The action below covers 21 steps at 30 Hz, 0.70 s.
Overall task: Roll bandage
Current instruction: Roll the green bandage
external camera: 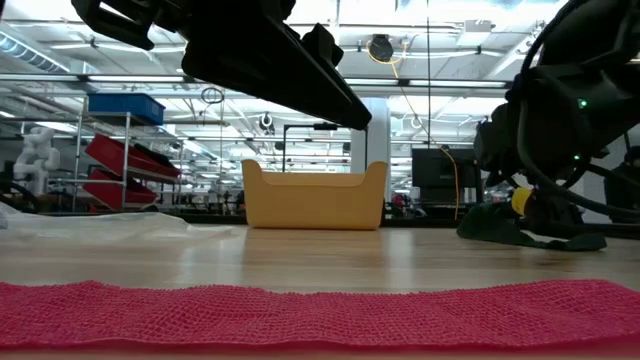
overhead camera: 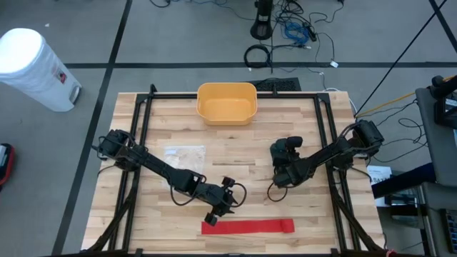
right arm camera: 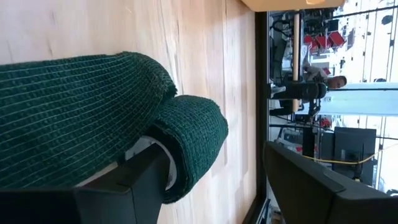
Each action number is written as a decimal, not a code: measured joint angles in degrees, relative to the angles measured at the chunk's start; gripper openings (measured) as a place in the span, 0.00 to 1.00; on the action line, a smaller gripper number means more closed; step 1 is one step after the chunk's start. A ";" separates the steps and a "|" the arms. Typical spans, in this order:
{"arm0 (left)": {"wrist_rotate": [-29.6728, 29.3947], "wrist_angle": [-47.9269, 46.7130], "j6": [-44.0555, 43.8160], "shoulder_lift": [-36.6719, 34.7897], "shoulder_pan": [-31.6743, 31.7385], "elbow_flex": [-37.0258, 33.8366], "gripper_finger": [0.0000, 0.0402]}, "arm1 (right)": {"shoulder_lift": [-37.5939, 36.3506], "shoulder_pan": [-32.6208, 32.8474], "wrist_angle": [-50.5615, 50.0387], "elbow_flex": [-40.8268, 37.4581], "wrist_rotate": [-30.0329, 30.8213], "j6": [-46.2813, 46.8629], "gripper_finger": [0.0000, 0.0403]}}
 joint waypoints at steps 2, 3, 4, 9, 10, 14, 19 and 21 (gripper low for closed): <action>0.01 0.00 0.00 0.00 0.00 0.00 0.43 | 0.00 -0.42 0.65 0.00 0.00 -0.95 0.60; 0.01 0.00 0.00 0.00 0.00 0.00 0.43 | 0.00 -0.58 0.94 0.00 0.01 -1.35 0.60; 0.01 -0.01 0.00 0.00 0.00 0.00 0.43 | 0.00 -0.81 1.27 0.00 0.01 -1.84 0.60; 0.01 0.00 0.00 0.00 0.00 0.00 0.43 | 0.00 -1.53 3.41 0.00 1.30 -4.37 0.57; 0.01 -0.02 0.00 0.00 0.00 0.00 0.43 | 0.00 -1.72 3.82 0.00 1.36 -4.83 0.55; 0.01 -0.02 0.00 0.00 0.00 0.00 0.43 | 0.00 -2.01 4.37 0.00 1.36 -5.24 0.45; 0.01 -0.02 0.00 0.00 0.00 0.00 0.43 | 0.00 -1.98 4.38 0.00 1.36 -5.00 0.32; 0.01 -0.02 0.00 0.00 0.00 0.00 0.43 | 0.00 -1.95 4.37 0.00 1.38 -4.96 0.28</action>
